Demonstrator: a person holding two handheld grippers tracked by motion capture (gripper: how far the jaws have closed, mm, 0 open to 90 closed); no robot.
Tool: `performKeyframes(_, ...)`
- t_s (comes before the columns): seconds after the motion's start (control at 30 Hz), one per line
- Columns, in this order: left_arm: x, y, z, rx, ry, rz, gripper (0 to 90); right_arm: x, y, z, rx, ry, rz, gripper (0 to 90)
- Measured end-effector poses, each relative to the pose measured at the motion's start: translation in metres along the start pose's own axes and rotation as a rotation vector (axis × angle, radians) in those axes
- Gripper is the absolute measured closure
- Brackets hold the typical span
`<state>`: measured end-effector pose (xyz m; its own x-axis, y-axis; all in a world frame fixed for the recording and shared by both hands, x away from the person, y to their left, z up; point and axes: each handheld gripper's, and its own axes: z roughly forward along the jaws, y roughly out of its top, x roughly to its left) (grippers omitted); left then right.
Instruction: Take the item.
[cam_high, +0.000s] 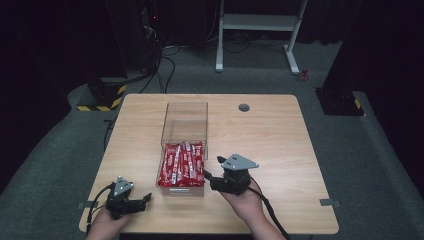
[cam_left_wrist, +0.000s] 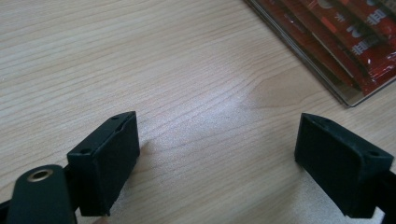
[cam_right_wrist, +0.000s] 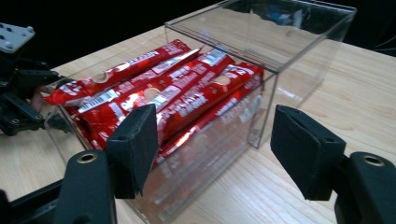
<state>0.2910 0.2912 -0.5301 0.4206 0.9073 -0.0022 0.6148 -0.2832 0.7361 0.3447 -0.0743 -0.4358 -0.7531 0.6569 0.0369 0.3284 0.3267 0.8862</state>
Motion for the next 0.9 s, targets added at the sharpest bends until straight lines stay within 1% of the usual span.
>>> performKeyframes(0.2,0.001,0.000,0.000,0.002,0.001,0.004,14.2,0.007,0.003,0.006,0.007,0.005,-0.005,37.3)
performKeyframes(0.27,0.001,0.000,0.000,0.001,0.001,0.003,14.2,0.009,0.004,0.007,0.009,0.015,-0.003,39.7)
performKeyframes(0.47,0.001,0.000,0.000,0.002,-0.002,-0.001,14.2,0.019,0.006,0.013,0.021,0.027,-0.034,46.5)
performKeyframes(0.53,0.001,0.000,0.000,0.001,-0.003,-0.001,14.2,0.020,0.006,0.015,0.027,0.036,-0.035,49.7)
performKeyframes(0.63,0.001,0.000,0.000,0.001,-0.003,-0.002,14.2,0.022,0.006,0.018,0.036,0.036,-0.033,53.6)
performKeyframes(0.7,0.001,0.000,0.000,0.001,-0.003,-0.002,14.2,0.024,0.005,0.019,0.039,0.035,-0.040,56.1)
performKeyframes(0.8,0.001,0.000,0.000,0.001,-0.003,-0.001,14.2,0.026,0.005,0.022,0.049,0.029,-0.028,59.9)
performKeyframes(0.9,0.001,0.000,0.000,0.002,-0.002,0.000,14.2,0.027,0.003,0.024,0.063,0.036,-0.031,61.8)
